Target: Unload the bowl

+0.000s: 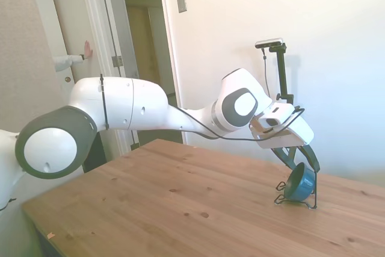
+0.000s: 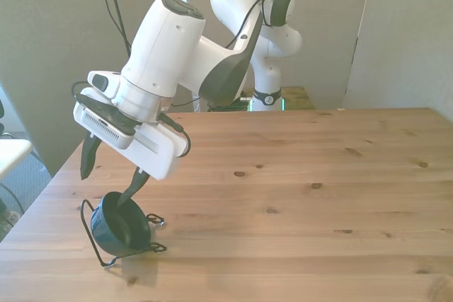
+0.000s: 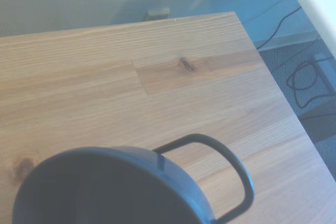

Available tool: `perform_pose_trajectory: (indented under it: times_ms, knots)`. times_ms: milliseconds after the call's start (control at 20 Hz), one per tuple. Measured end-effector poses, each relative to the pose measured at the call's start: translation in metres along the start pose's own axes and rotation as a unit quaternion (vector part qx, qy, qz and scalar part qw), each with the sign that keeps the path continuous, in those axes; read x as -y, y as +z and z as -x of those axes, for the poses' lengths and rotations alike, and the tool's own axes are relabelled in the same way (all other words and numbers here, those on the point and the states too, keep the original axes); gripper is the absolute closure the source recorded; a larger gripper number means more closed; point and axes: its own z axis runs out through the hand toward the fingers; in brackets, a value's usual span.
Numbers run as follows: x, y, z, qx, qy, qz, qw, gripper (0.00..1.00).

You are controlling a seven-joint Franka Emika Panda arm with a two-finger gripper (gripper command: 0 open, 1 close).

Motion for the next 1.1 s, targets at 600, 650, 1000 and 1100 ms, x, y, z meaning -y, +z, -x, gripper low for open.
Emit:
perform_pose_trajectory:
  times_ms: [600, 650, 1000, 1100]
  knots:
    - [0.031, 0.002, 0.013, -0.005, -0.002, 0.01, 0.9999, 0.0]
    - [0.033, 0.003, 0.015, -0.006, -0.003, 0.01, 0.9999, 0.0]
    - [0.036, 0.009, 0.02, -0.008, -0.003, 0.016, 0.9998, 1.0]
    - [0.036, 0.011, 0.021, -0.008, -0.003, 0.018, 0.9998, 1.0]
